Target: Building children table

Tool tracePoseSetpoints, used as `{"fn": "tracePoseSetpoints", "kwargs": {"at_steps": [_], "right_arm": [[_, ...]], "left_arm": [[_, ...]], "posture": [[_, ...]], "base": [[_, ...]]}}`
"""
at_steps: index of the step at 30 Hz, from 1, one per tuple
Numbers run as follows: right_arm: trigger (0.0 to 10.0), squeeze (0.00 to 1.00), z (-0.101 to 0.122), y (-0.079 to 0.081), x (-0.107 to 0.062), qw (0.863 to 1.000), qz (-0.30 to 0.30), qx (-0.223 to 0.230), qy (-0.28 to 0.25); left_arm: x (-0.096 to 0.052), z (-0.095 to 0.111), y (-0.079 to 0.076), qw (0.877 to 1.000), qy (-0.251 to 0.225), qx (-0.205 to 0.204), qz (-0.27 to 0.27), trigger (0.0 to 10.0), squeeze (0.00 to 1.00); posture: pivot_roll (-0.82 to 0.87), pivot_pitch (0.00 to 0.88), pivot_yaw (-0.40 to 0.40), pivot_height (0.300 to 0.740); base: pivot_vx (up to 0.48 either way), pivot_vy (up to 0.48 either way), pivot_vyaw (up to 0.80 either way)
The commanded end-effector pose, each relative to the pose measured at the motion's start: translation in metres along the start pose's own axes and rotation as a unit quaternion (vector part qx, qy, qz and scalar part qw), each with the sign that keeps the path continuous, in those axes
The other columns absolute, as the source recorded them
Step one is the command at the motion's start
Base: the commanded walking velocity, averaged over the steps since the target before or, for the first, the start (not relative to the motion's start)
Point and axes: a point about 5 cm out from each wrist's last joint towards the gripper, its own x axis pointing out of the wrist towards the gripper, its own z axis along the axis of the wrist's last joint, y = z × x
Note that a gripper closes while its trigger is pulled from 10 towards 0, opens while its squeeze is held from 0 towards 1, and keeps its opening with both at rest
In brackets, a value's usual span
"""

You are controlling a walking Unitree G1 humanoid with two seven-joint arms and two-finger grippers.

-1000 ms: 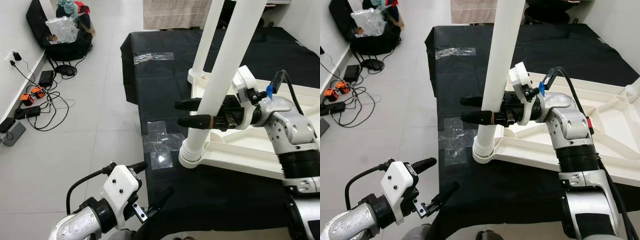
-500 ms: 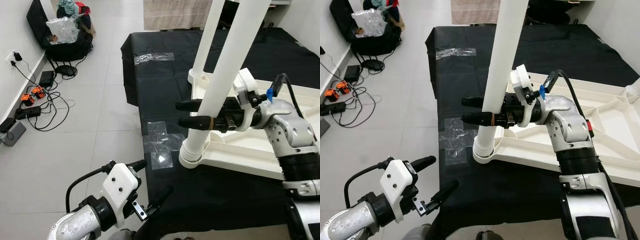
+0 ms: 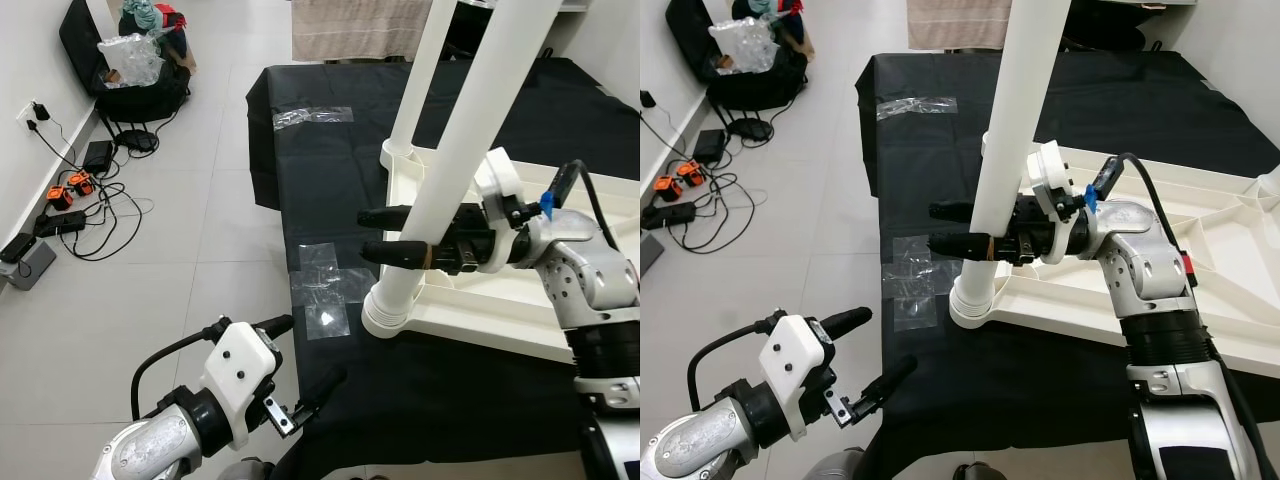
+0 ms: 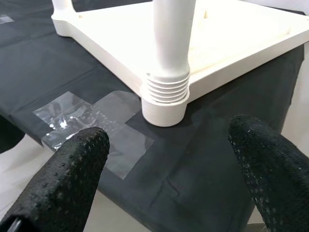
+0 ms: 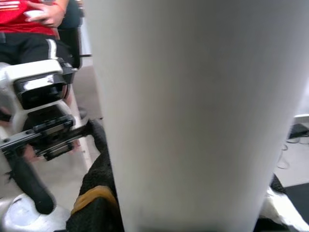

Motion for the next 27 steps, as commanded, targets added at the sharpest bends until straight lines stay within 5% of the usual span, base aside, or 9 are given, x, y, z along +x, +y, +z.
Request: {"fn": "tracePoseSetpoints", "kwargs": {"at_steps": [1, 12, 19, 27], "right_arm": [[10.0, 0.0, -0.024, 0.0, -0.004, 0.998, -0.048, 0.036, 0.035], [10.0, 0.0, -0.03, 0.0, -0.012, 0.991, -0.125, 0.034, 0.038], [10.0, 0.0, -0.035, 0.005, -0.002, 0.983, -0.172, 0.037, 0.049], [10.0, 0.0, -0.044, -0.004, 0.016, 0.952, -0.299, 0.051, 0.045]], "left_arm": [[-0.001, -0.002, 0.002, 1.0, 0.004, 0.002, 0.006, 10.0, 0.0], [0.003, 0.0, 0.02, 0.999, -0.003, 0.03, 0.023, 10.0, 0.0], [0.005, 0.002, 0.021, 0.999, -0.009, 0.027, 0.025, 10.0, 0.0], [0.007, -0.003, 0.009, 1.0, -0.006, 0.009, 0.009, 10.0, 0.0]], "posture": [[0.09, 0.161, -0.046, 0.74], [0.07, 0.142, -0.036, 0.74], [0.07, 0.135, -0.026, 0.74], [0.06, 0.138, -0.026, 0.74]], "base": [[0.0, 0.0, 0.0], [0.0, 0.0, 0.0], [0.0, 0.0, 0.0], [0.0, 0.0, 0.0]]}}
